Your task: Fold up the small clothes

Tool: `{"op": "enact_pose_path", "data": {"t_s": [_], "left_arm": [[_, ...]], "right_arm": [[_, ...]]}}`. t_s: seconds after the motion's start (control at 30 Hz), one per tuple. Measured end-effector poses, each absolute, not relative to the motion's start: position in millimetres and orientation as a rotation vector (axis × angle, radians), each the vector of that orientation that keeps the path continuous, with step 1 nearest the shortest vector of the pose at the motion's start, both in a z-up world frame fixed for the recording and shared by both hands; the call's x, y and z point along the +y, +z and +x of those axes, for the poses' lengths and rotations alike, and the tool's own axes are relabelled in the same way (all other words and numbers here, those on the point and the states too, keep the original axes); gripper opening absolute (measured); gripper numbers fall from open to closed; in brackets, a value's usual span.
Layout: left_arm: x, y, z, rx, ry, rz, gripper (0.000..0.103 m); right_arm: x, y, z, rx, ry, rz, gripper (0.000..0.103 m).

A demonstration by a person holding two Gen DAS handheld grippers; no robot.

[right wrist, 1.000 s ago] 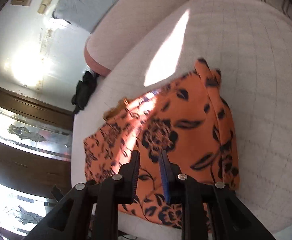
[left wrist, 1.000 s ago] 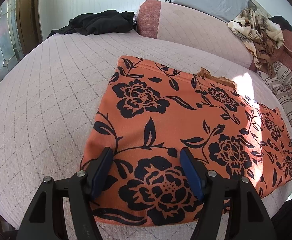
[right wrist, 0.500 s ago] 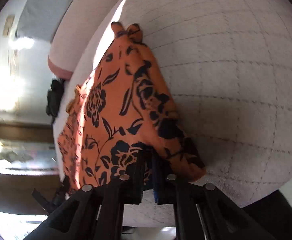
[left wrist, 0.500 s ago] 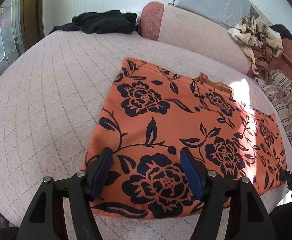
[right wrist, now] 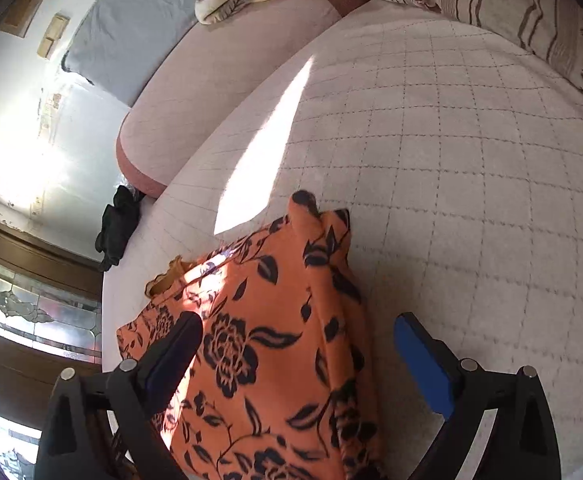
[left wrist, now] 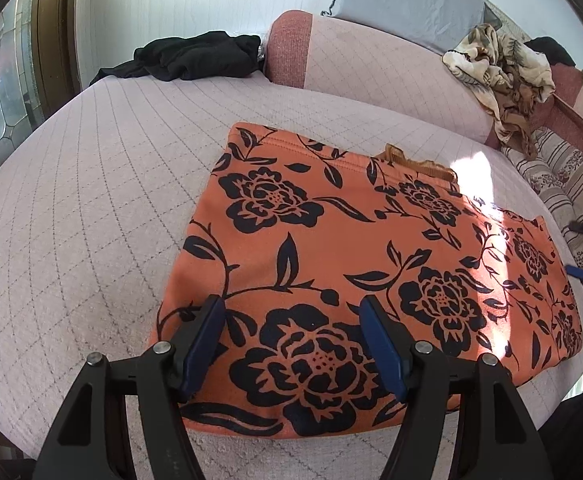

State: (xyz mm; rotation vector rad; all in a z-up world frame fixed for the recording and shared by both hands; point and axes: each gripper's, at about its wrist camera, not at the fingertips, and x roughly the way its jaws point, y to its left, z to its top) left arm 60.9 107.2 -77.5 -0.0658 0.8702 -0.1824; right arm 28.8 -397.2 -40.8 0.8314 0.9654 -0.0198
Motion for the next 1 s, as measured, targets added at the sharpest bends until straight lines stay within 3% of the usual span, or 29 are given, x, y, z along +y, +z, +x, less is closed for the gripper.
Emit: {"op": "enact_pose_path", "data": {"t_s": [0.13,0.2,0.27,0.33,0.43,0.53,0.6,0.67,0.7,0.87,1.0], "left_arm": [[100.5,-80.9,64.3,0.864,-0.172,-0.032,0.071],[96.8,-82.1,65.7,0.860,-0.166,-0.011,0.072],[93.7,-82.8,66.4,0.854,-0.162,0.006,0.073],[93.0,-82.7,67.3,0.852,-0.161,0.012,0.073],[94.4,-81.4,68.8,0.860,-0.171,-0.021,0.074],[93.8,-81.5,70.8,0.869,-0.179,-0.028,0.074],[94.8,-81.9,69.8,0.869,-0.181,-0.027,0.074],[96.4,-81.2,69.0,0.874,-0.190,-0.036,0.074],[97.0,-80.4,68.2,0.875,-0.196,-0.045,0.074],[99.1,-79.0,64.4,0.879,-0.207,-0.067,0.074],[101.7,-77.5,60.8,0.879,-0.216,-0.086,0.074]], "right_arm": [[-408.6,-53.9,71.6,0.989,-0.017,0.784,0.097],[-411.7,-66.3,88.1,1.024,-0.021,0.773,0.084],[-407.2,-75.7,102.2,1.066,0.017,0.756,0.017],[-396.8,-69.0,108.9,1.068,0.014,0.674,0.016],[-398.9,-43.1,94.7,0.926,-0.009,0.651,0.015],[-411.4,-87.5,91.0,1.023,-0.079,0.721,0.016],[-410.7,-76.7,84.7,0.970,-0.074,0.756,0.026],[-404.5,-59.8,80.9,0.980,-0.111,0.728,0.066],[-399.5,-46.8,76.5,0.961,-0.139,0.681,0.068],[-354.9,10.8,40.9,0.910,0.015,0.607,0.068],[-322.5,-14.8,14.4,0.964,0.135,0.730,0.069]]}}
